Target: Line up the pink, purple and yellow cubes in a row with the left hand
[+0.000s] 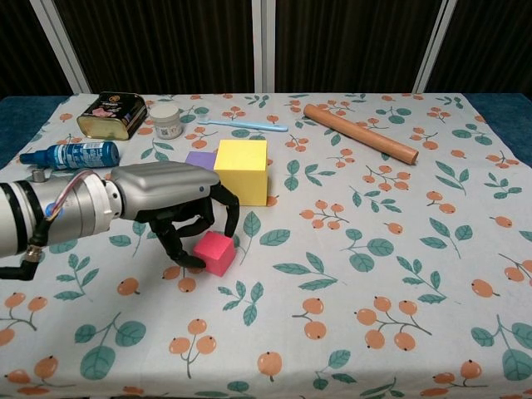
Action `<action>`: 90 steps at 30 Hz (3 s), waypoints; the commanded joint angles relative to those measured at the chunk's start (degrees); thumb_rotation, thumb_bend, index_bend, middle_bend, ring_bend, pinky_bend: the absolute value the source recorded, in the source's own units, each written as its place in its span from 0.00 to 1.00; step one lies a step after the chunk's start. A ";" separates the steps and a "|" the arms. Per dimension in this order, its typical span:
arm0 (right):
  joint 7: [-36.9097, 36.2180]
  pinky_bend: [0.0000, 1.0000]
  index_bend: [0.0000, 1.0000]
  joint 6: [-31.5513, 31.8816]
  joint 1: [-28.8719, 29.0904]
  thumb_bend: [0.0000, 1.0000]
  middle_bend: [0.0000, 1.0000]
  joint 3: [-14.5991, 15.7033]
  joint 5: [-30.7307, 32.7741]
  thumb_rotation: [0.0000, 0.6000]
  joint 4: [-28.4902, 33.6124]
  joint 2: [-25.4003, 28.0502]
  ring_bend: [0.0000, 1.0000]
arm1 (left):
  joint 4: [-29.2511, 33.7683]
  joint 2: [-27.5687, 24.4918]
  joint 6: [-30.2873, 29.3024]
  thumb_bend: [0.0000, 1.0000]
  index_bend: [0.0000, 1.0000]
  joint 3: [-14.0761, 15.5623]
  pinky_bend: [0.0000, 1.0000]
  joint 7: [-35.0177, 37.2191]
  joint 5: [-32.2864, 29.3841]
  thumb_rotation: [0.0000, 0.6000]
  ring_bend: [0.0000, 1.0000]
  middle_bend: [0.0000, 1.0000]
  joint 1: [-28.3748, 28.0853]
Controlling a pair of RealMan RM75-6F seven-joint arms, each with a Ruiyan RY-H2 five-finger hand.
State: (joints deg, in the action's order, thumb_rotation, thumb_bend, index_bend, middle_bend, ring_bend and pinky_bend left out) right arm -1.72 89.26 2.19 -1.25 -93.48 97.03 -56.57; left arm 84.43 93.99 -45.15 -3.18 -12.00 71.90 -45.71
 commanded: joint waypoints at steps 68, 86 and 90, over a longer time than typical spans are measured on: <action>1.59 0.07 0.00 0.70 0.10 0.16 0.04 0.05 -1.18 1.00 2.40 1.28 0.00 | -14.40 0.29 3.26 0.26 0.57 -8.96 1.00 -3.97 -29.72 1.00 0.94 0.92 -5.08; 1.32 0.07 0.00 0.57 -0.16 0.16 0.04 -0.04 -0.38 1.00 1.98 1.11 0.00 | -16.20 1.35 4.58 0.26 0.56 -8.66 1.00 -4.57 -30.06 1.00 0.94 0.91 -6.67; 1.22 0.07 0.00 0.62 -0.26 0.16 0.04 -0.03 -0.29 1.00 1.88 1.14 0.00 | -16.25 1.56 4.64 0.26 0.56 -8.55 1.00 -4.63 -30.19 1.00 0.93 0.91 -6.86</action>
State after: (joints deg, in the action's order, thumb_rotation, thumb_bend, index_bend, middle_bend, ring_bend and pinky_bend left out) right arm -0.49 89.88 1.93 -1.29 -93.77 98.92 -55.43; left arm 68.17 95.54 -40.52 -11.73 -16.64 41.72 -52.58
